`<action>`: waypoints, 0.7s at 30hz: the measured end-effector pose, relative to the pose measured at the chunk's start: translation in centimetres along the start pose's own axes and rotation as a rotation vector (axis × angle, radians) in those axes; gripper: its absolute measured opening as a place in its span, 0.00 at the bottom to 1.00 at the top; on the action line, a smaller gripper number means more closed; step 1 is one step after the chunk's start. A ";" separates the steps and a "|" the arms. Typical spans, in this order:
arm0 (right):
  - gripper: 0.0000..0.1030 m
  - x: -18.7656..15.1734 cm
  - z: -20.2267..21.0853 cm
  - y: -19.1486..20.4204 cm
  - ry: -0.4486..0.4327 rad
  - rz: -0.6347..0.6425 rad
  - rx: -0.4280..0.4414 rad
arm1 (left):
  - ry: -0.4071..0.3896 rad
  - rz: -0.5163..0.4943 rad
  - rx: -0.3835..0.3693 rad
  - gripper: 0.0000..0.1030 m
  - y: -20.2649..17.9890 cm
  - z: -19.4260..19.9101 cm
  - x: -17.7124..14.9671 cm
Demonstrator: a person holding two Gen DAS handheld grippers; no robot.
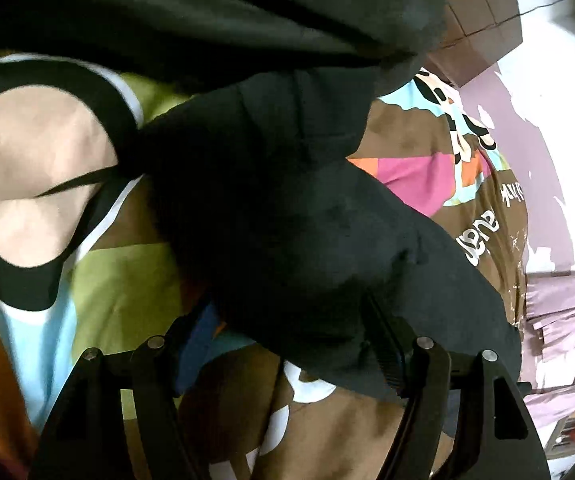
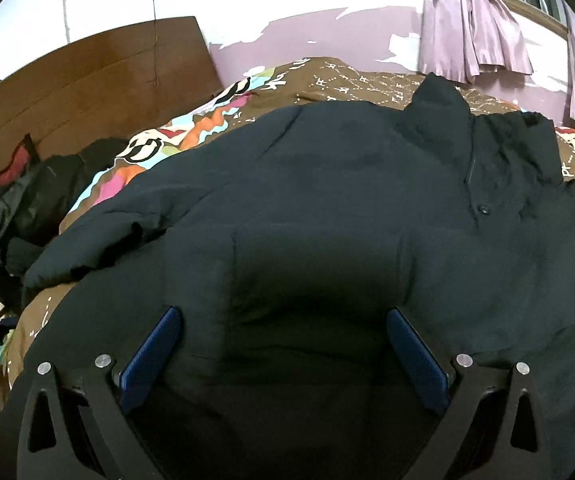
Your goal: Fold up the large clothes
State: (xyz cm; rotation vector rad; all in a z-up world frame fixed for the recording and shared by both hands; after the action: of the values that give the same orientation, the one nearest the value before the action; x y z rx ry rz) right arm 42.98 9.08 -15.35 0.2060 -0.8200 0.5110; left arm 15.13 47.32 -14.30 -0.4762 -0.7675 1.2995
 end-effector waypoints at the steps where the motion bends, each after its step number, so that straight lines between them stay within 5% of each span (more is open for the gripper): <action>1: 1.00 0.0 0.0 0.0 -0.004 0.000 0.000 | 0.001 -0.011 0.008 0.54 0.0 0.1 0.1; 7: 1.00 -0.4 0.3 0.1 -0.030 -0.007 -0.001 | -0.009 -0.062 0.058 0.11 -0.2 -0.3 -0.1; 15: 1.00 -0.5 0.6 -0.2 -0.048 -0.035 0.036 | -0.118 -0.224 0.050 0.02 -4.5 2.8 -2.1; 21: 1.00 -0.2 2.6 -1.4 -0.050 -0.093 0.039 | -0.232 -0.500 -0.016 0.02 -11.0 5.1 -4.6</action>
State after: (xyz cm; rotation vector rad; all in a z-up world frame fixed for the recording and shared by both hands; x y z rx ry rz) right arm 41.88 6.82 -13.74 0.2926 -0.8452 0.4363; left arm 18.43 39.89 -4.17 -0.1284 -1.0155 0.8871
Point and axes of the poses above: each gripper's, at about its wrist camera, not at the fingertips, and z roughly against the way its jaws point, y to its left, x to its top, the point moved 6 cm from there along -z, roughly the way its jaws point, and after that the axes turned 13 degrees about -x, right-handed, at the moved point
